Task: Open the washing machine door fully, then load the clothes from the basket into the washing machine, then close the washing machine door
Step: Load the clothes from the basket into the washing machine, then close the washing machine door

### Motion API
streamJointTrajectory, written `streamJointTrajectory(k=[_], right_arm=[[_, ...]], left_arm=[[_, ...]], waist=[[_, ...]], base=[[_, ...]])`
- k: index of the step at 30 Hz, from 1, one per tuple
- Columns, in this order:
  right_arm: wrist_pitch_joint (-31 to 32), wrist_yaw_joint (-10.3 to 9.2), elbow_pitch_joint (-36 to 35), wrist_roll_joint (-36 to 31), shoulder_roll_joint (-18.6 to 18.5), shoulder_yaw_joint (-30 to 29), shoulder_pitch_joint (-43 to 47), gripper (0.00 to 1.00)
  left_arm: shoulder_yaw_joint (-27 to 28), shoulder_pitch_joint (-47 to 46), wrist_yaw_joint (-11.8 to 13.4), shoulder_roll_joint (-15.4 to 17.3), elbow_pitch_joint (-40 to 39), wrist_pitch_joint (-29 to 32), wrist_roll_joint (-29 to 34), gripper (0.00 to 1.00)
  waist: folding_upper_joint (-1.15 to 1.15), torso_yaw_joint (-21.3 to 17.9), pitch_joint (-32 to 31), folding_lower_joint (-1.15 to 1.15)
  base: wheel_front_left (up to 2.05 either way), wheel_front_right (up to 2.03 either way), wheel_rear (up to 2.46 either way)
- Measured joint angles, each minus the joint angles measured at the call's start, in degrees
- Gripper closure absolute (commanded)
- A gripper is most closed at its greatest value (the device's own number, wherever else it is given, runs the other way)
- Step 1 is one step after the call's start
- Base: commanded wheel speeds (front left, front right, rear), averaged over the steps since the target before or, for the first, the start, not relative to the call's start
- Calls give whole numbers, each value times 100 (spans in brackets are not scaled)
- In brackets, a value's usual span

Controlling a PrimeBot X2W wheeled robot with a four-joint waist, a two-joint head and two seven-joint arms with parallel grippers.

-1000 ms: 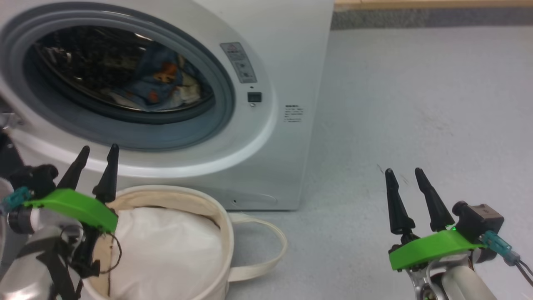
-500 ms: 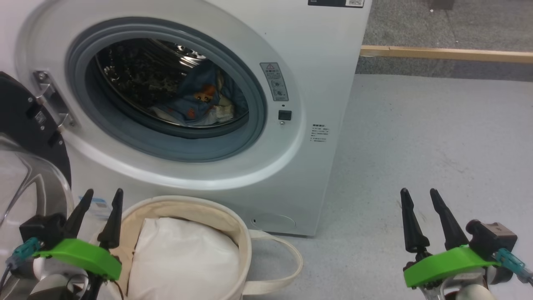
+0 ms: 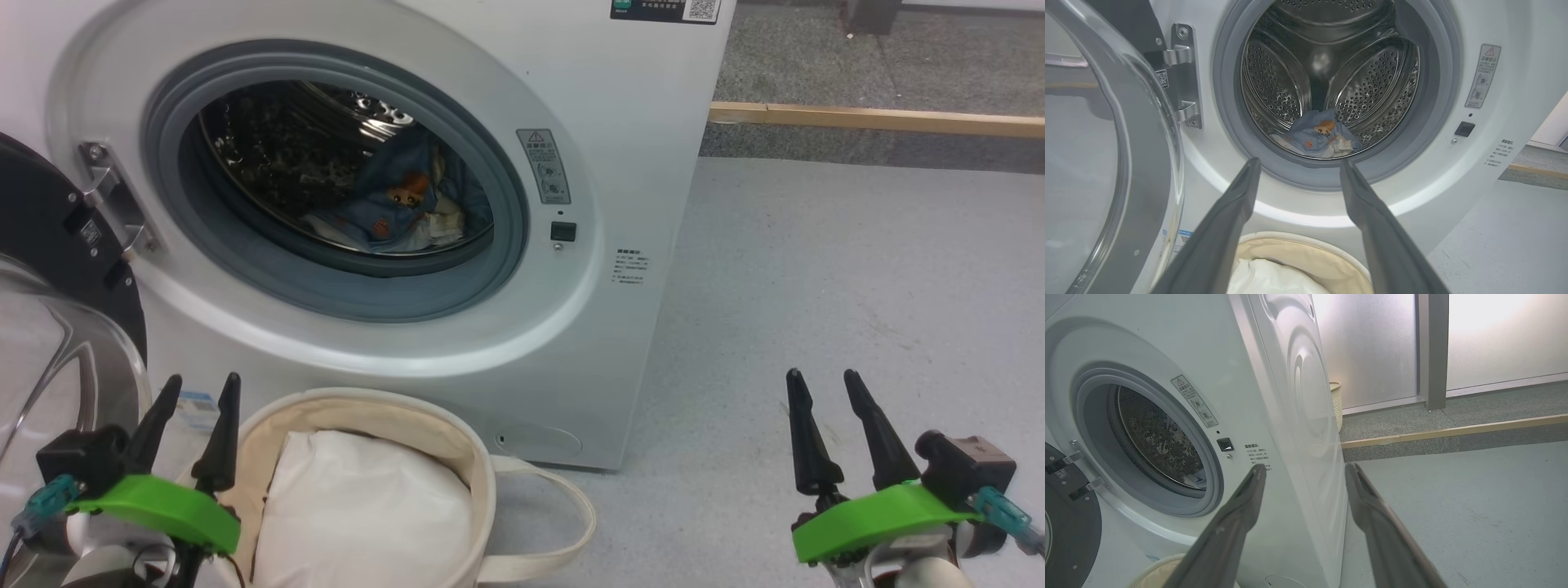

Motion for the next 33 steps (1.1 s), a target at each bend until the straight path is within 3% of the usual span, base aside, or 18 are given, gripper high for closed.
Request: streamJointTrajectory(k=[33], right_arm=[[0, 0, -13, -1, 5, -22, -1, 0]], left_arm=[[-54, -29, -7, -3, 29, 0, -188, 0]], waist=[[0, -54, 22, 0]], base=[[0, 0, 0]])
